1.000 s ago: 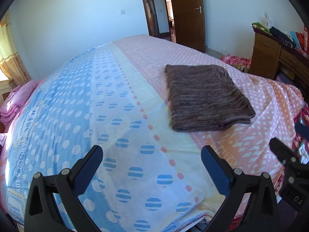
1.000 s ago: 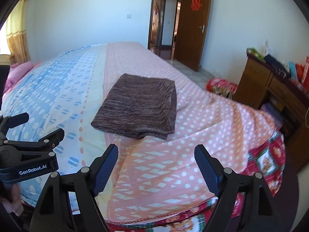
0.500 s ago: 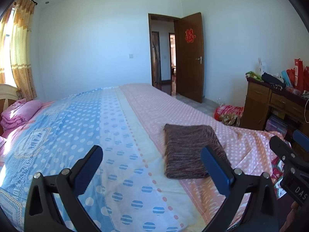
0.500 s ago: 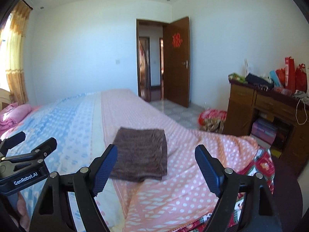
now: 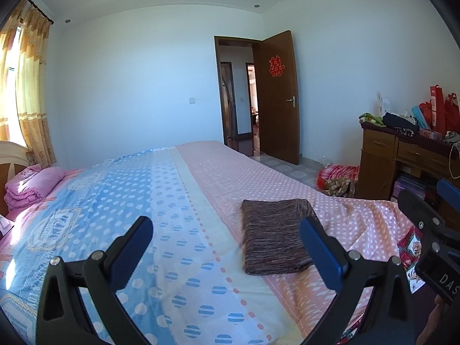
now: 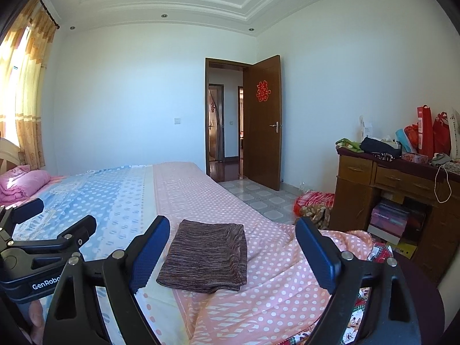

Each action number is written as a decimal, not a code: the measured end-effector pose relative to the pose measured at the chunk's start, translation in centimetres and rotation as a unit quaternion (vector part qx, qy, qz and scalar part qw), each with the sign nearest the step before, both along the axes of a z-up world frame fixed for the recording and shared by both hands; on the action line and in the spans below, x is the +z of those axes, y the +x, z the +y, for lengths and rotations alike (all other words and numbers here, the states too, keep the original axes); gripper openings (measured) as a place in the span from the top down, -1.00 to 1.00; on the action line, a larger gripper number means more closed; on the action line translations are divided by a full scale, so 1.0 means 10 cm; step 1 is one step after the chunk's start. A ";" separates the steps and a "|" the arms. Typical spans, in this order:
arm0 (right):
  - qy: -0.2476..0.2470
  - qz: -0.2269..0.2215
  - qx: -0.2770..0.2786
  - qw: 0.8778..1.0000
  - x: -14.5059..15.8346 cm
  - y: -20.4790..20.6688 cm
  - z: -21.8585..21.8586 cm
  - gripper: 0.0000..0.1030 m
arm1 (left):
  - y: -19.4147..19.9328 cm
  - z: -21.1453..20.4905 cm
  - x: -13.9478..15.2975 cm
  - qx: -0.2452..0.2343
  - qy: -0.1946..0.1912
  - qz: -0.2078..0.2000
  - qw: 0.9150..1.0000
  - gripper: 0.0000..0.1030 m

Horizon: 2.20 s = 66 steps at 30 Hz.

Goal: Fold small clothes

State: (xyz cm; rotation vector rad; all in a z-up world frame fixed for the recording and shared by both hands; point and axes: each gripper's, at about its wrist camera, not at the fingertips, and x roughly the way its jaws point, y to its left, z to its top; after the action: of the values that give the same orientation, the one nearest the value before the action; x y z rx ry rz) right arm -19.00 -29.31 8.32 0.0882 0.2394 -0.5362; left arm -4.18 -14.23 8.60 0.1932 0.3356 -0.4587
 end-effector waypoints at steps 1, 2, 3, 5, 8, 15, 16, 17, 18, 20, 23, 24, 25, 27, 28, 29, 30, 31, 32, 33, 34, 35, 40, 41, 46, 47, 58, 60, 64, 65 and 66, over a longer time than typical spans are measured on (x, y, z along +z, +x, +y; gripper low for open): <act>0.002 0.001 0.000 1.000 0.00 0.01 -0.01 -0.74 | 0.00 0.00 -0.01 0.001 0.000 0.000 1.000 -1.00; 0.003 0.002 -0.001 1.000 -0.01 0.00 -0.02 -0.74 | 0.00 -0.01 -0.01 0.001 0.001 0.001 1.000 -1.00; 0.004 0.004 -0.001 1.000 -0.03 -0.01 -0.03 -0.74 | 0.01 -0.02 -0.02 0.000 0.003 0.002 1.000 -1.00; 0.007 0.007 -0.001 1.000 -0.05 0.00 -0.03 -0.74 | 0.01 -0.02 -0.04 0.000 0.005 0.005 1.000 -1.00; 0.009 0.010 0.000 1.000 -0.08 0.01 -0.03 -0.74 | 0.00 -0.03 -0.04 0.000 0.005 0.007 1.000 -1.00; 0.009 0.012 0.000 1.000 -0.08 0.00 -0.01 -0.74 | 0.00 -0.03 -0.04 0.001 0.004 0.008 1.000 -1.00; 0.009 0.012 0.000 1.000 -0.08 0.00 -0.02 -0.74 | 0.01 -0.04 -0.04 0.001 0.004 0.009 1.000 -1.00; 0.009 0.012 0.000 1.000 -0.08 0.00 -0.02 -0.74 | 0.01 -0.04 -0.04 0.002 0.005 0.010 1.000 -1.00; 0.010 0.012 0.000 1.000 -0.08 0.00 -0.02 -0.74 | 0.01 -0.04 -0.05 0.003 0.006 0.010 1.000 -1.00; 0.011 0.013 0.001 1.000 -0.08 0.01 -0.03 -0.74 | 0.01 -0.05 -0.06 0.002 0.006 0.012 1.000 -1.00; 0.012 0.014 0.002 1.000 -0.09 0.01 -0.04 -0.74 | 0.00 -0.06 -0.06 0.003 0.006 0.010 1.000 -1.00; 0.012 0.015 0.003 1.000 -0.09 0.02 -0.03 -0.74 | 0.00 -0.06 -0.06 0.003 0.007 0.010 1.000 -1.00; 0.012 0.015 0.003 1.000 -0.09 0.02 -0.04 -0.75 | 0.00 -0.06 -0.07 0.004 0.007 0.010 1.000 -1.00; 0.012 0.015 0.003 1.000 -0.09 0.02 -0.04 -0.74 | 0.00 -0.06 -0.07 0.004 0.006 0.011 1.000 -1.00; 0.012 0.015 0.003 1.000 -0.09 0.02 -0.04 -0.74 | 0.00 -0.06 -0.07 0.004 0.006 0.011 1.000 -1.00; 0.012 0.015 0.003 1.000 -0.09 0.02 -0.04 -0.75 | 0.00 -0.06 -0.07 0.005 0.006 0.012 1.000 -1.00; 0.012 0.015 0.003 1.000 -0.09 0.02 -0.04 -0.74 | 0.00 -0.05 -0.07 0.004 0.006 0.011 1.000 -1.00; 0.012 0.015 0.003 1.000 -0.09 0.02 -0.04 -0.74 | 0.00 -0.05 -0.07 0.004 0.006 0.011 1.000 -1.00; 0.012 0.015 0.003 1.000 -0.09 0.02 -0.04 -0.74 | 0.00 -0.05 -0.07 0.004 0.006 0.011 1.000 -1.00; 0.012 0.015 0.003 1.000 -0.09 0.02 -0.04 -0.75 | 0.00 -0.05 -0.07 0.004 0.006 0.011 1.000 -1.00; 0.012 0.015 0.003 1.000 -0.09 0.02 -0.04 -0.74 | 0.00 -0.05 -0.07 0.004 0.007 0.011 1.000 -1.00; 0.012 0.016 0.003 1.000 -0.09 0.02 -0.04 -0.74 | 0.00 -0.05 -0.08 0.004 0.007 0.011 1.000 -1.00; 0.012 0.015 0.003 1.000 -0.09 0.02 -0.04 -0.74 | 0.01 -0.05 -0.08 0.005 0.007 0.013 1.000 -1.00; 0.012 0.015 0.003 1.000 -0.10 0.02 -0.03 -0.74 | 0.01 -0.06 -0.08 0.005 0.008 0.013 1.000 -1.00; 0.012 0.014 0.002 1.000 -0.11 0.02 -0.03 -0.74 | 0.00 -0.06 -0.10 0.007 0.007 0.011 1.000 -1.00; 0.012 0.014 0.002 1.000 -0.11 0.02 -0.03 -0.74 | 0.00 -0.06 -0.10 0.007 0.007 0.011 1.000 -1.00; 0.013 0.015 0.003 1.000 -0.12 0.02 -0.03 -0.75 | 0.01 -0.06 -0.10 0.011 0.009 0.012 1.000 -1.00; 0.013 0.015 0.002 1.000 -0.12 0.01 -0.03 -0.75 | 0.01 -0.06 -0.10 0.014 0.010 0.010 1.000 -1.00; 0.015 0.015 0.000 1.000 -0.14 0.02 -0.02 -0.75 | 0.06 -0.08 -0.08 0.025 0.014 0.005 1.000 -1.00; 0.016 0.016 0.001 1.000 -0.14 0.02 -0.02 -0.75 | 0.07 -0.07 -0.08 0.032 0.015 0.003 0.999 -1.00; 0.017 0.016 0.000 1.000 -0.15 0.02 -0.02 -0.75 | 0.09 -0.07 -0.08 0.035 0.014 0.001 0.999 -1.00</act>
State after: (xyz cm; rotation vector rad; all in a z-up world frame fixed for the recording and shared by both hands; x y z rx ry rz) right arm -18.78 -29.56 6.86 0.1126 0.2796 -0.5333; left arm -3.30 -14.90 7.79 0.2079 0.3506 -0.3848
